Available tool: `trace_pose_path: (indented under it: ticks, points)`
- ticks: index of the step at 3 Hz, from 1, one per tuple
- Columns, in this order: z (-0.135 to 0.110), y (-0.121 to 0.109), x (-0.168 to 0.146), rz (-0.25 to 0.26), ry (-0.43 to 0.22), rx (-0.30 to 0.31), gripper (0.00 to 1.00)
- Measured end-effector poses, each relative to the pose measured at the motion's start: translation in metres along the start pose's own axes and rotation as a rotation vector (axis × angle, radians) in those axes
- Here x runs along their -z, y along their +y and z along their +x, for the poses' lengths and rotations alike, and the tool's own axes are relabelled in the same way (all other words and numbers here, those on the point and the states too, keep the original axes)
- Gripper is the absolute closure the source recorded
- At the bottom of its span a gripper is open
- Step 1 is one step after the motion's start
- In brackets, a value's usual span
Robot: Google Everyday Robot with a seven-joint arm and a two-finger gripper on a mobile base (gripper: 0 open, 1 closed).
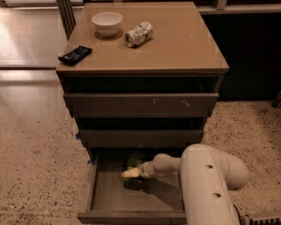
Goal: Pick green rice chip bag from bottom drawer and place on counter
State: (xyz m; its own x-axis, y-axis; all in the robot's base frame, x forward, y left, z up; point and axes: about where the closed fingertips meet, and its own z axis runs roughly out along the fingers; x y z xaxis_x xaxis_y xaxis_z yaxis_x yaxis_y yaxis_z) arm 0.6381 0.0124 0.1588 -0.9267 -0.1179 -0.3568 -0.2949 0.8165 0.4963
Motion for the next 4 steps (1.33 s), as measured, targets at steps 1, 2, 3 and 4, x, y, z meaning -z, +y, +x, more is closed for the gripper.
trace_pose_path:
  ticks: [1,2,3,4]
  points:
    - [-0.005,0.001,-0.016,0.016,-0.012,-0.006,0.0]
    - [-0.011,0.001,-0.03,0.056,-0.019,-0.035,0.0]
    - [-0.014,-0.002,-0.042,0.107,-0.008,-0.084,0.18]
    - [-0.016,-0.002,-0.041,0.122,-0.007,-0.097,0.41]
